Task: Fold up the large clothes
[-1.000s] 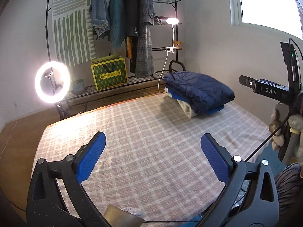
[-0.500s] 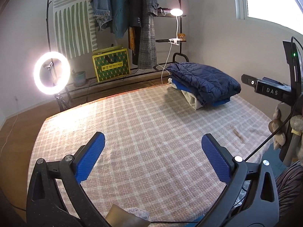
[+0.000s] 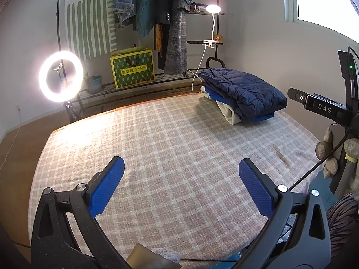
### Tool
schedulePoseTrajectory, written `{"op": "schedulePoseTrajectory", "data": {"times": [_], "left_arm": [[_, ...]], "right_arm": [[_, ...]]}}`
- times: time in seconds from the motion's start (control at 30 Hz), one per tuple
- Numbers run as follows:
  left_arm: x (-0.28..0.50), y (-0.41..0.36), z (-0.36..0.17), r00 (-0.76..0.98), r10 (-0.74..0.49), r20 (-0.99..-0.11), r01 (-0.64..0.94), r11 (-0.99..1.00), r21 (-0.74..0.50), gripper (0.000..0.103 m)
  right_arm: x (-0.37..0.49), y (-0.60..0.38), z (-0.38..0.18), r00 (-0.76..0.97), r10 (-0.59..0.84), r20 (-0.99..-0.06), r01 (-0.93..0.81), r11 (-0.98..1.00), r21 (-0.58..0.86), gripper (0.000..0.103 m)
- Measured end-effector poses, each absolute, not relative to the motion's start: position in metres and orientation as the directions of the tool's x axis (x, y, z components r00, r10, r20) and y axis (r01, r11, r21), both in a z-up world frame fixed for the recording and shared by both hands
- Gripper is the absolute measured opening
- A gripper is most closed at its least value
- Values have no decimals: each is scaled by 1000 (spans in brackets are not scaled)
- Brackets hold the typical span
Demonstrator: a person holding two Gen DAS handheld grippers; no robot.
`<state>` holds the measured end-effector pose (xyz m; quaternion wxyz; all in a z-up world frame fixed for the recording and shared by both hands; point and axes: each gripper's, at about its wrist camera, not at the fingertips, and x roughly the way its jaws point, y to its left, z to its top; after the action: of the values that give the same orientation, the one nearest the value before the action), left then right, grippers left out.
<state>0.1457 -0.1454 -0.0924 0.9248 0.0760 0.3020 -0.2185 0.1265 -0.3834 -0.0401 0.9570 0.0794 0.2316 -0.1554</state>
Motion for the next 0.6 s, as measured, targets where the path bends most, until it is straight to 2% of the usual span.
{"op": "schedulePoseTrajectory", "data": {"times": [0.6], "left_arm": [[147,-141,-96,712,-352,-608,441,897,-3,103]], "right_arm": [[127,-375,-40,845,-266,-463,321,946,43,103]]}}
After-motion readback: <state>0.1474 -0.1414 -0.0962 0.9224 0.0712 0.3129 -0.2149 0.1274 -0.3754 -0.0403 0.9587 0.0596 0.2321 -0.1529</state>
